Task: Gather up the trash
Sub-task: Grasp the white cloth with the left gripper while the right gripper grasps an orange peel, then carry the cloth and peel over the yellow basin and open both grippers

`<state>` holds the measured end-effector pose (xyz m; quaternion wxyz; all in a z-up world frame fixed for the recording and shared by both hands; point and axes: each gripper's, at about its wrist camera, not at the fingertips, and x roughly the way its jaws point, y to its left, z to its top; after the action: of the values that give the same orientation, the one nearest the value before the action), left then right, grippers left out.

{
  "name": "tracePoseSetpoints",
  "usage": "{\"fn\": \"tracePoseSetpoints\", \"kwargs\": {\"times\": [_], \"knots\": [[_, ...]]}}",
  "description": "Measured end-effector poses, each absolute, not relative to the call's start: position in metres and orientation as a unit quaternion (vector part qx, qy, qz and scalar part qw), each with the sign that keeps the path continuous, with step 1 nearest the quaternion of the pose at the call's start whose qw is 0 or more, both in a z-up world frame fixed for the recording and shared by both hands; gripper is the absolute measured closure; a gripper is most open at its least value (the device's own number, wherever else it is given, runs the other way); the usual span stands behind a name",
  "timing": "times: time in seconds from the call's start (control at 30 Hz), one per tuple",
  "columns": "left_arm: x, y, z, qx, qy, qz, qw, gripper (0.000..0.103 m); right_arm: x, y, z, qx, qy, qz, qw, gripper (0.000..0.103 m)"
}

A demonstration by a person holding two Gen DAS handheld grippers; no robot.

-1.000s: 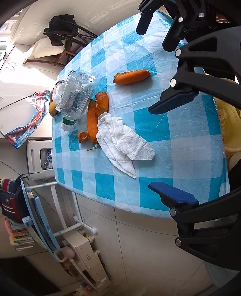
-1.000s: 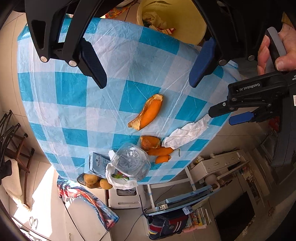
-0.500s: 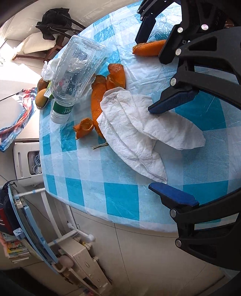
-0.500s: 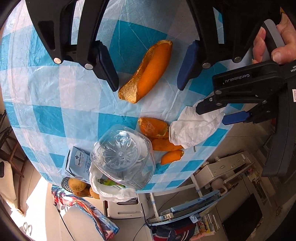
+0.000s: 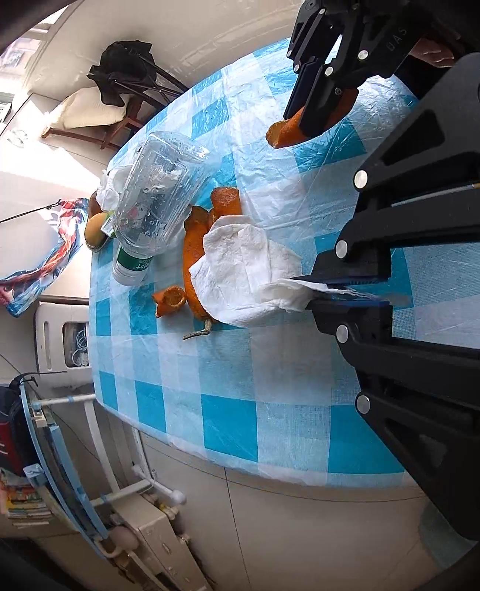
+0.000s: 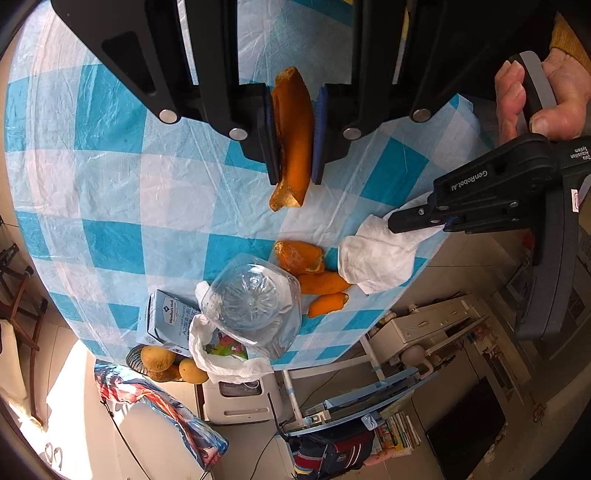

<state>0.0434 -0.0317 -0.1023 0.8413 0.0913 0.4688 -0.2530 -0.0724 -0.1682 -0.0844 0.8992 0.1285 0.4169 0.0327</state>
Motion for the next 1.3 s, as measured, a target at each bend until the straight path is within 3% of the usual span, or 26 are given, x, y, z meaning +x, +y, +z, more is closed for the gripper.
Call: {"fn": "tracePoseSetpoints", "kwargs": {"times": [0.27, 0.47, 0.53, 0.57, 0.6, 1.13, 1.2, 1.27, 1.3], "knots": [[0.007, 0.006, -0.083, 0.024, 0.468, -0.261, 0.844, 0.097, -0.124, -0.129, -0.081, 0.114, 0.434, 0.110, 0.887, 0.085], [-0.034, 0.019, -0.083, 0.029, 0.470, -0.264, 0.842, 0.097, -0.159, -0.097, -0.098, 0.087, 0.467, 0.164, 0.865, 0.084], [-0.048, 0.022, -0.084, 0.037, 0.470, -0.261, 0.843, 0.097, -0.165, -0.089, -0.107, 0.085, 0.477, 0.172, 0.858, 0.079], [-0.053, 0.023, -0.085, 0.039, 0.471, -0.260, 0.842, 0.097, -0.167, -0.089, -0.109, 0.085, 0.477, 0.169, 0.858, 0.063], [-0.059, 0.025, -0.085, 0.043, 0.472, -0.260, 0.841, 0.097, -0.169, -0.089, -0.110, 0.089, 0.473, 0.168, 0.860, 0.057], [-0.133, 0.027, -0.107, 0.092, 0.507, -0.287, 0.808, 0.096, -0.194, -0.132, -0.075, 0.146, 0.344, 0.062, 0.925, 0.037], [-0.142, 0.024, -0.113, 0.104, 0.517, -0.299, 0.795, 0.094, -0.196, -0.135, -0.071, 0.150, 0.334, 0.053, 0.929, 0.036], [-0.150, 0.022, -0.113, 0.117, 0.515, -0.302, 0.794, 0.085, -0.197, -0.136, -0.069, 0.151, 0.328, 0.047, 0.931, 0.034], [-0.152, 0.021, -0.111, 0.120, 0.510, -0.303, 0.796, 0.073, -0.198, -0.136, -0.068, 0.151, 0.326, 0.045, 0.932, 0.034]]}}
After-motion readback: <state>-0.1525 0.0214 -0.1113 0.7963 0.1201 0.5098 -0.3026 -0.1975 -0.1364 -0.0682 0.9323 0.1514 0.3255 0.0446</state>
